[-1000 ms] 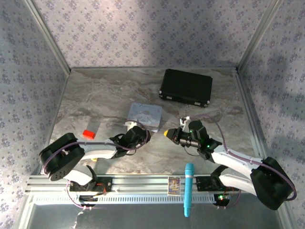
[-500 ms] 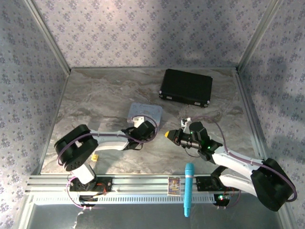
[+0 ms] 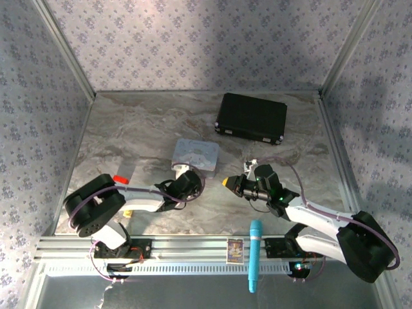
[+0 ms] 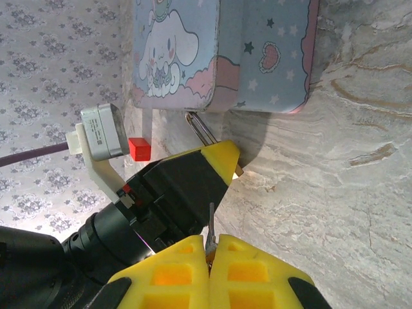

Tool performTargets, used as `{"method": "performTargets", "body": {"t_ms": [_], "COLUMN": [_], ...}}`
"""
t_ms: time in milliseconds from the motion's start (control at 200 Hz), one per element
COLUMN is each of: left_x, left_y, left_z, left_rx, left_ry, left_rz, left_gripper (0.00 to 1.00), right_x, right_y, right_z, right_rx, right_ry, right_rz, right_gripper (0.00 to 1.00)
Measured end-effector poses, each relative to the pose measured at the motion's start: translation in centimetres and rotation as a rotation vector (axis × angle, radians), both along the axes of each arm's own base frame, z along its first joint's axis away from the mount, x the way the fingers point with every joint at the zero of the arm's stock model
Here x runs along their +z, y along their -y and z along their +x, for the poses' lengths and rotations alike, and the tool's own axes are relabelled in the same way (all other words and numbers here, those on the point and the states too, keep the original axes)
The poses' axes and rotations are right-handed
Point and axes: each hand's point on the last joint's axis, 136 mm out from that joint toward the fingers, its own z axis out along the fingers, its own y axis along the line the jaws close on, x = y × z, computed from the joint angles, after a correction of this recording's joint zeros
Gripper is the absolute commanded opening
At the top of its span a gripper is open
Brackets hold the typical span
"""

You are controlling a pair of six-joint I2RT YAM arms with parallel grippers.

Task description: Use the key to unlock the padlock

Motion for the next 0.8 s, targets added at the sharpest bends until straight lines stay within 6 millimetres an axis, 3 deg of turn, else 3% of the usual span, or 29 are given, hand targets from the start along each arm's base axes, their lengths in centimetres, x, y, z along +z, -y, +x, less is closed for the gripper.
{"method": "performTargets", "body": {"t_ms": [240,540,800], "left_x": [0.1,0.3,0.7], "left_y": [0.4,0.8,2.2], "left_z": [0.2,0.3,-0.1], "left_rx": [-0.005,0.023,0.122], "left_ry": [0.015,-0.038,-0.197], "left_rz": [-0.051,-0.070,-0.253], "left_gripper": [0.04,0.00,0.00], "right_x": [0.2,-1.8,-2.4], "right_y": [-0.1,-0.7,-1.9], "right_z": [0.0,0.1,0.5], "right_rx": [-0.006,0.028,0.102], "right_ry": [0.012,-0.033,-0.002], "right_rz": [-0.002,-0.020,-0.001], "right_gripper": [0.00,0.00,0.00]}}
